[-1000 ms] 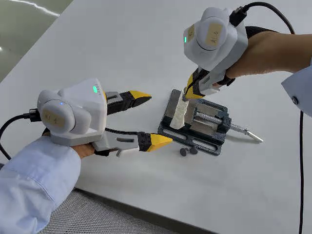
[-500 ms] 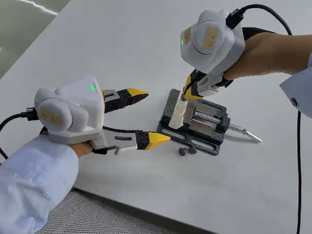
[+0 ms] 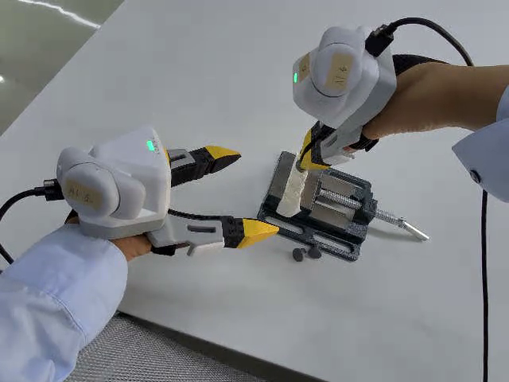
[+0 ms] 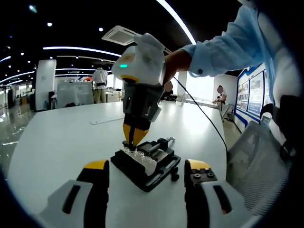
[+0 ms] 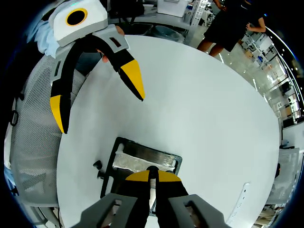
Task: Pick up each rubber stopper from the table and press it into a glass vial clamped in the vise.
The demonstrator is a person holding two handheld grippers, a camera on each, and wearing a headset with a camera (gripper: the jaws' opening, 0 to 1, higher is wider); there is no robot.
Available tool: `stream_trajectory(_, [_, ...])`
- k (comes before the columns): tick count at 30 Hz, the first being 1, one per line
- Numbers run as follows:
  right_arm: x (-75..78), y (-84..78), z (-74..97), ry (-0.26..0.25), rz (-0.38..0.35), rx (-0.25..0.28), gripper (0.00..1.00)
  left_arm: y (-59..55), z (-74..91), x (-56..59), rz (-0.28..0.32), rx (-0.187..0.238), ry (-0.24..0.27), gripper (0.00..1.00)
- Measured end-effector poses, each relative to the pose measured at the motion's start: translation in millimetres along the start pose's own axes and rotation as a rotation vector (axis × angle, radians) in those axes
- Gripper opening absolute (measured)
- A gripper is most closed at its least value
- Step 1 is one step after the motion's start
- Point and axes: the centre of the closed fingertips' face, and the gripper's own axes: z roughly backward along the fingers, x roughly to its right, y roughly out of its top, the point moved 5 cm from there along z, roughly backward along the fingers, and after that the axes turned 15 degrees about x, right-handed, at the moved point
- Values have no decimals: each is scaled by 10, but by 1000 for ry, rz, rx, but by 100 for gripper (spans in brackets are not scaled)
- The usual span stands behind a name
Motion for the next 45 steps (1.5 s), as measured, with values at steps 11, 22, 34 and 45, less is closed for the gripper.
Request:
stream_trajectory(11, [-6,-16,-1,-20,-16,-7,0,-4,-15,4,2,1,-2,61])
stream_trajectory(22, [-7,-52,12,-38,-62,39,0,14,-44,14,0,1,-9,61])
stream_trajectory(34, [1,-62,34,-62,-89,79,0,108,26,54,-20,-9,-12,61])
stream_trajectory(45, [-27,-90,97,-117,-140,155,1,160,44,37,-35,-15,-13,62])
